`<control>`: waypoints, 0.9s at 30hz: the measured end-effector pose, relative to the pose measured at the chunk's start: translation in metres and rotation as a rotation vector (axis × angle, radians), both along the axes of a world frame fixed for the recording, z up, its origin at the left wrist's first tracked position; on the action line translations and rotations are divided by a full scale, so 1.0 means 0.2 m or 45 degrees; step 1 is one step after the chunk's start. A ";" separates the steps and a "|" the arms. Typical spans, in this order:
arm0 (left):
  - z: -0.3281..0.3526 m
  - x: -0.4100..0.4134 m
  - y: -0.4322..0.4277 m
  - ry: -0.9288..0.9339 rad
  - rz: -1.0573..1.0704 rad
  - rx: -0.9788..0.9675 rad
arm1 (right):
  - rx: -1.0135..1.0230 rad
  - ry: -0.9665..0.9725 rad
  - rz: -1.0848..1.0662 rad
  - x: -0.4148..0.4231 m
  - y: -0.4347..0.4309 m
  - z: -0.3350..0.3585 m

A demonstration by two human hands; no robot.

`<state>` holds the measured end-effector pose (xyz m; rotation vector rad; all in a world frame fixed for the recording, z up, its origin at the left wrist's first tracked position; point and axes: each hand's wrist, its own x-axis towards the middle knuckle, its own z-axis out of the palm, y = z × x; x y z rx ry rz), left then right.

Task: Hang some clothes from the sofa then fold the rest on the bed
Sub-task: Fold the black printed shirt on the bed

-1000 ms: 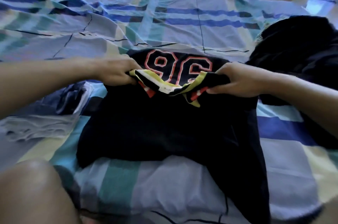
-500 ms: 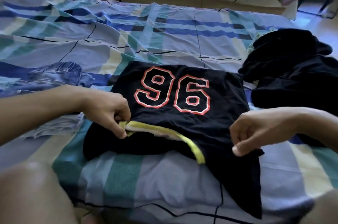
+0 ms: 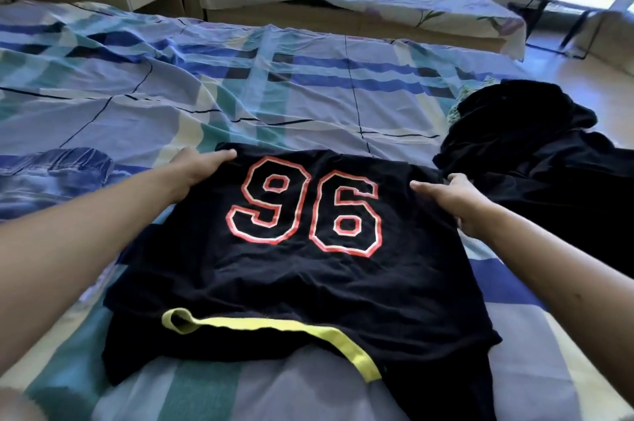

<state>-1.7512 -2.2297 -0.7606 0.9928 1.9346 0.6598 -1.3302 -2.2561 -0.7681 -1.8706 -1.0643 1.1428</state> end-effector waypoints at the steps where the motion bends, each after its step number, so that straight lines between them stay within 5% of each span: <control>1: 0.00 0.01 0.04 -0.164 0.005 -0.083 | -0.018 0.078 0.019 -0.02 0.03 0.01; 4: 0.08 0.06 0.12 -0.289 -0.071 -0.116 | 0.099 0.048 0.003 -0.04 0.17 0.06; 7: 0.13 0.08 0.28 -0.191 -0.017 0.182 | 0.352 -0.111 -0.115 -0.03 0.39 0.16; 11: 0.24 0.09 0.46 0.812 -0.024 0.360 | 0.380 -0.688 -0.032 -0.05 0.51 0.27; 14: 0.33 0.23 0.31 0.777 -0.410 0.606 | 0.499 -0.792 0.175 -0.13 0.34 0.34; 17: 0.38 0.38 -0.15 0.541 -1.123 0.812 | 0.579 -0.554 0.671 -0.23 -0.04 0.38; 20: 0.33 0.44 -0.60 0.508 -1.745 0.504 | 0.359 -0.590 1.391 -0.30 -0.46 0.39; 24: 0.11 0.41 -0.76 1.142 -1.848 0.465 | 0.170 -1.432 1.494 -0.28 -0.71 0.21; 27: 0.02 0.37 -0.74 1.168 -1.810 0.488 | 0.212 -1.523 1.409 -0.25 -0.73 0.14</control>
